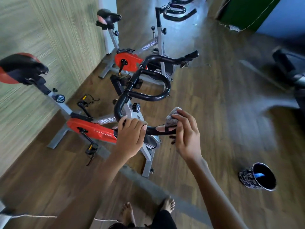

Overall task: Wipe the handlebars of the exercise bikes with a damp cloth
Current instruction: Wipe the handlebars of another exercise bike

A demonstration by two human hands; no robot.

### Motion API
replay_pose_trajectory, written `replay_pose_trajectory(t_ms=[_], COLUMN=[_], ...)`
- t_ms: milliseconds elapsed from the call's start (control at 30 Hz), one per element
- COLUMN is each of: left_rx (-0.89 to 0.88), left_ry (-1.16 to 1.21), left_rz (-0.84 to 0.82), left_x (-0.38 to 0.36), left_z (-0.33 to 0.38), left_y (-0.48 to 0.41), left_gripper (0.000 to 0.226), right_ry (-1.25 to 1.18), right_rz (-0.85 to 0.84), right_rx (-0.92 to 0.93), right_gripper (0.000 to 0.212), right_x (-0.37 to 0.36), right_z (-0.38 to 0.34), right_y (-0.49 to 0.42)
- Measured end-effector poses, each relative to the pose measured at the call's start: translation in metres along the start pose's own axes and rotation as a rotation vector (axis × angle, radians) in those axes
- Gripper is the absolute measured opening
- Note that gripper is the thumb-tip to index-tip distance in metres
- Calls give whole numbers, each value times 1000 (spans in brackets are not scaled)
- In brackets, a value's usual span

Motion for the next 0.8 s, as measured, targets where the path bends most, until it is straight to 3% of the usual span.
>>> replay_pose_trajectory(t_ms=[133, 200, 300, 333, 367, 500, 567, 633, 700, 800], left_rx=[-14, -17, -2, 7, 18, 42, 44, 57, 75, 96], left_ry=[9, 4, -5, -10, -11, -2, -19, -44, -87, -110], left_rz=[30, 42, 47, 52, 62, 68, 41, 10, -2, 8], left_x=[-3, -4, -5, -6, -6, -5, -2, 1, 2, 1], left_z=[0, 0, 1, 1, 3, 6, 7, 10, 12, 13], left_y=[3, 4, 3, 4, 5, 7, 7, 7, 7, 7], left_gripper=[47, 48, 49, 50, 49, 44, 44, 44, 43, 43], right_ry=[300, 185, -224, -243, -163, 190, 162, 7, 48, 340], right_rz=[3, 70, 274, 286, 271, 10, -34, 58, 93, 19], right_rx=[371, 282, -228, -304, -265, 285, 279, 39, -135, 90], right_gripper=[30, 29, 30, 30, 30, 29, 29, 32, 34, 27], right_x=[-7, -6, -12, -16, -16, -6, -1, -2, -10, -6], right_z=[15, 14, -12, -18, -18, 19, 26, 7, -11, -9], right_y=[10, 7, 2, 4, 8, 15, 10, 9, 14, 16])
Point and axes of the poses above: each hand's wrist, its own y-axis away from the middle knuckle, its own x-axis out of the back of the hand, z = x × y, the point moved 3 cm from there along -y, towards the middle knuckle, and after that the axes turned 12 degrees about -z, right-handed, at the moved point
